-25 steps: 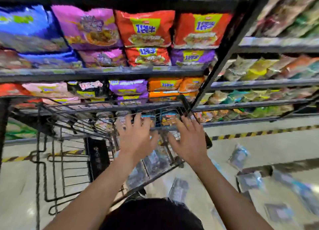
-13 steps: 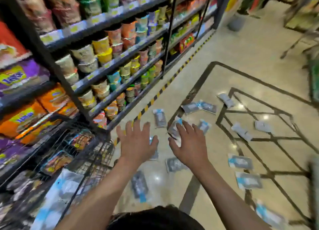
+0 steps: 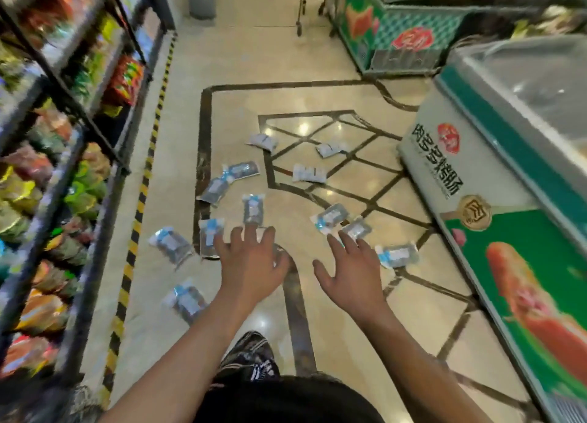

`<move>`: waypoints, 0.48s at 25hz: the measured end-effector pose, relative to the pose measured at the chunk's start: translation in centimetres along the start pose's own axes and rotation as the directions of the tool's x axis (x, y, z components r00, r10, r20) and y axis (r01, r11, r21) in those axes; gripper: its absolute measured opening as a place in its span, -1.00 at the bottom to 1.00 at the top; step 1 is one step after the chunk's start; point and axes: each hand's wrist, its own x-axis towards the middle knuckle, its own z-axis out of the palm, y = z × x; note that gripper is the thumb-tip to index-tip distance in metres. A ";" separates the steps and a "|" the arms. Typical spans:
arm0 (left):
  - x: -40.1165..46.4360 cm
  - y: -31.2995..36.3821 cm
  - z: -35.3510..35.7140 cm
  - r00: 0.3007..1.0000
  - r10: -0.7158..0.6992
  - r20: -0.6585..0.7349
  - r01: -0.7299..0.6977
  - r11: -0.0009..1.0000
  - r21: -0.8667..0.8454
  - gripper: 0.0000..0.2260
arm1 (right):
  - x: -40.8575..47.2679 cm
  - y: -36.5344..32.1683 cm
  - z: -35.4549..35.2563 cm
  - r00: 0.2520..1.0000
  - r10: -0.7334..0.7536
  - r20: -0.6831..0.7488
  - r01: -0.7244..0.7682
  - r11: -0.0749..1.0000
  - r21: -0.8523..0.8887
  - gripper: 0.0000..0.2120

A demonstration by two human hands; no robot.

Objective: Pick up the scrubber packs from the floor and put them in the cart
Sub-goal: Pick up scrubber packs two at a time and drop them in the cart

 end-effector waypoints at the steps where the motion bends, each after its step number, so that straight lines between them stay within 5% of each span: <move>1: 0.7 1.0 0.4 0.999 0.043 0.013 -0.043 0.999 0.004 -0.47 | -0.3 1.0 -0.1 0.999 0.041 0.014 -0.041 0.999 0.002 -0.34; 12: 14.3 11.1 3.9 0.916 0.383 0.121 -0.390 0.920 0.040 -0.45 | 5.9 9.6 -0.5 0.923 0.383 0.041 -0.381 0.923 -0.049 -0.34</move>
